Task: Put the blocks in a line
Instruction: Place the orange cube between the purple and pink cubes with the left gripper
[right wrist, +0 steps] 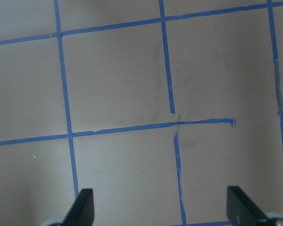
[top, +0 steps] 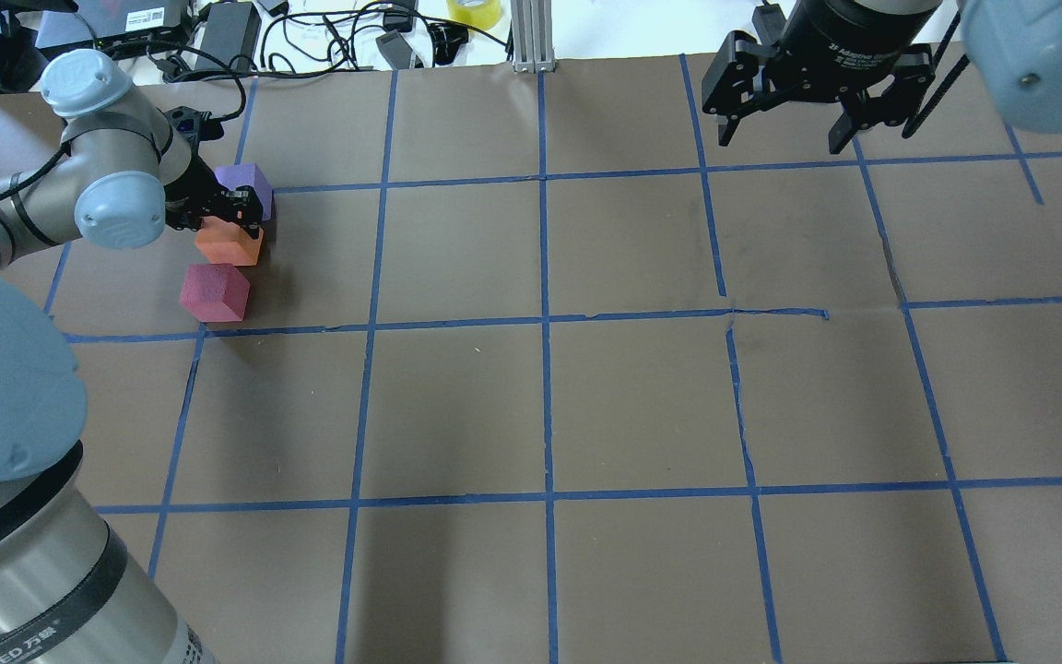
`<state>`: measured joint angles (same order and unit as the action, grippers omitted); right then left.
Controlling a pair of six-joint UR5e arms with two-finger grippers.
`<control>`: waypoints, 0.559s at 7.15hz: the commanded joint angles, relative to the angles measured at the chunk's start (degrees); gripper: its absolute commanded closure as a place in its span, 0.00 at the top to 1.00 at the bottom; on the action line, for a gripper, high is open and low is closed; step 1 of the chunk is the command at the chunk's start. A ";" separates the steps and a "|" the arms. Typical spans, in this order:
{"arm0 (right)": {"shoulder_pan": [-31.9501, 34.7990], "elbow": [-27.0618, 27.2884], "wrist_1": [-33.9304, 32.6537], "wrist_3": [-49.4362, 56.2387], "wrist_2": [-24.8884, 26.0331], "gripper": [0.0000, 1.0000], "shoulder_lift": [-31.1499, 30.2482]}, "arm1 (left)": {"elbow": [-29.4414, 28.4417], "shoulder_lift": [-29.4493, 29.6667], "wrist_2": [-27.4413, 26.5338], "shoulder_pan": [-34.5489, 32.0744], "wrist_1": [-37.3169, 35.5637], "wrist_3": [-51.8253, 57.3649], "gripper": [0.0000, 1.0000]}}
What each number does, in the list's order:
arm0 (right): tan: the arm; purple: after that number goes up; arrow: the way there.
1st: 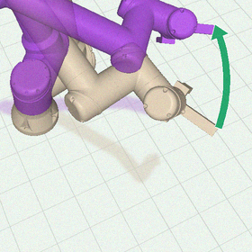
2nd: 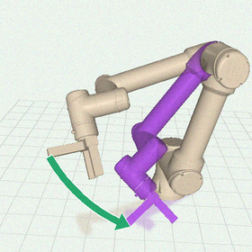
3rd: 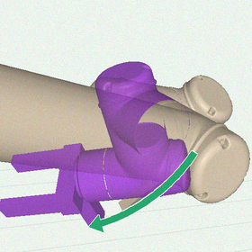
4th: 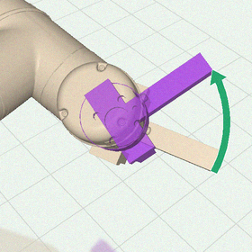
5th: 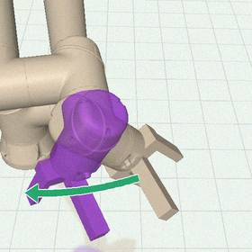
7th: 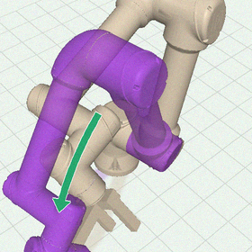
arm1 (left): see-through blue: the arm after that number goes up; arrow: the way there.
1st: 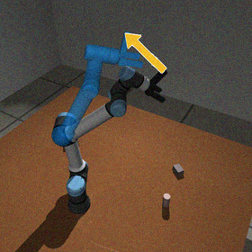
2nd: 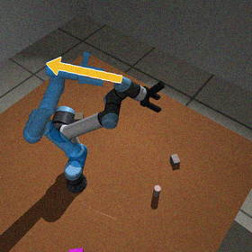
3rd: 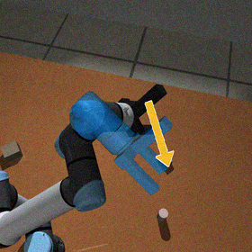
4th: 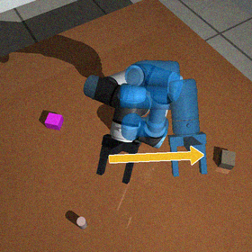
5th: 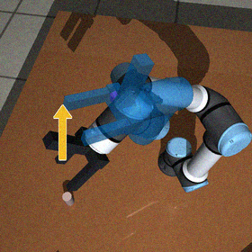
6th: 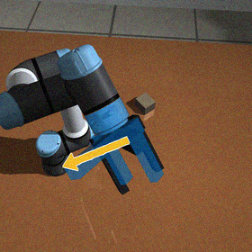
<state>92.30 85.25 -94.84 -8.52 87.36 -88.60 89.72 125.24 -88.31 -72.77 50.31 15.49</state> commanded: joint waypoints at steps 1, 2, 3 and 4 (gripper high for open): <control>-0.01 0.00 -0.08 0.00 0.00 1.00 0.00 | 0.10 0.09 -0.02 0.00 -0.04 -0.46 0.38; -0.01 0.00 0.01 0.00 0.00 1.00 0.00 | 0.10 0.09 -0.10 0.00 -0.04 -0.46 0.68; -0.01 0.00 -0.08 0.00 0.00 1.00 0.00 | -0.07 0.09 -0.10 0.00 -0.12 -2.03 0.82; -0.01 0.00 -0.08 0.00 0.00 1.00 0.00 | -0.86 -0.35 -0.36 0.09 -0.04 -2.92 1.00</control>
<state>92.29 85.25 -94.90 -8.52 87.36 -88.59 89.49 125.22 -88.48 -72.75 50.24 13.71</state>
